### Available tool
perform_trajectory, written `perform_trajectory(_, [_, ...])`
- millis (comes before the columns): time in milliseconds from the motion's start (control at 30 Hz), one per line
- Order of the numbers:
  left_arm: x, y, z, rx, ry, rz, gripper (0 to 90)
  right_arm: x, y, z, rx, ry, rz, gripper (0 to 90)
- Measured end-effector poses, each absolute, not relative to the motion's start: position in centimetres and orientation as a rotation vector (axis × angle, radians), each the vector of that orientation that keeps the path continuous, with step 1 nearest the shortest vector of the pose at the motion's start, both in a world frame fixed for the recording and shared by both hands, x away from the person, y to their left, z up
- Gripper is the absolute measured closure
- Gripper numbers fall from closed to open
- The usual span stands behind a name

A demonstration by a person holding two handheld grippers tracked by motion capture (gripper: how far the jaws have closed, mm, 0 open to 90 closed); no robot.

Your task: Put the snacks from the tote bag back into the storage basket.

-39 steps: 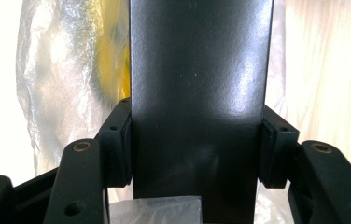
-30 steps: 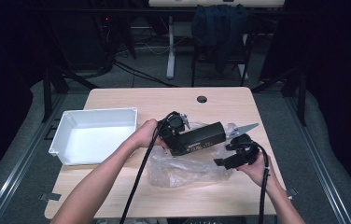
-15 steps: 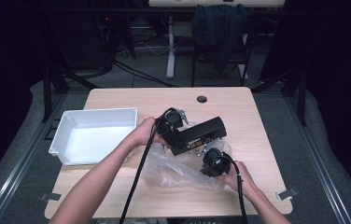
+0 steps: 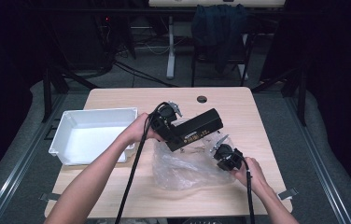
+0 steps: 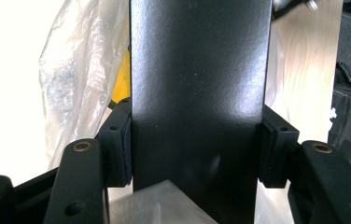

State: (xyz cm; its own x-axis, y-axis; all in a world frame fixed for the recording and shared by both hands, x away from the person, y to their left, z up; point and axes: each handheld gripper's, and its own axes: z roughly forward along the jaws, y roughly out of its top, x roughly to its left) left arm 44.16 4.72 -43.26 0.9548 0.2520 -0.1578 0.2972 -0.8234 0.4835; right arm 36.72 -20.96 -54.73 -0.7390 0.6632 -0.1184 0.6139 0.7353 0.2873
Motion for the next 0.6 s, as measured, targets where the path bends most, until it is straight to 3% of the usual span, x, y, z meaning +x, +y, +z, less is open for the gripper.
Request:
perform_trajectory(500, [44.4,7.0,-42.4,2.567,0.442,-0.107,43.1,38.4,-25.8,-54.2,1.229,2.536,0.133,90.0])
perform_trajectory(600, [44.4,7.6,-42.1,2.584,0.438,-0.090,43.1,38.4,-26.2,-54.0,1.287,2.541,0.240,89.9])
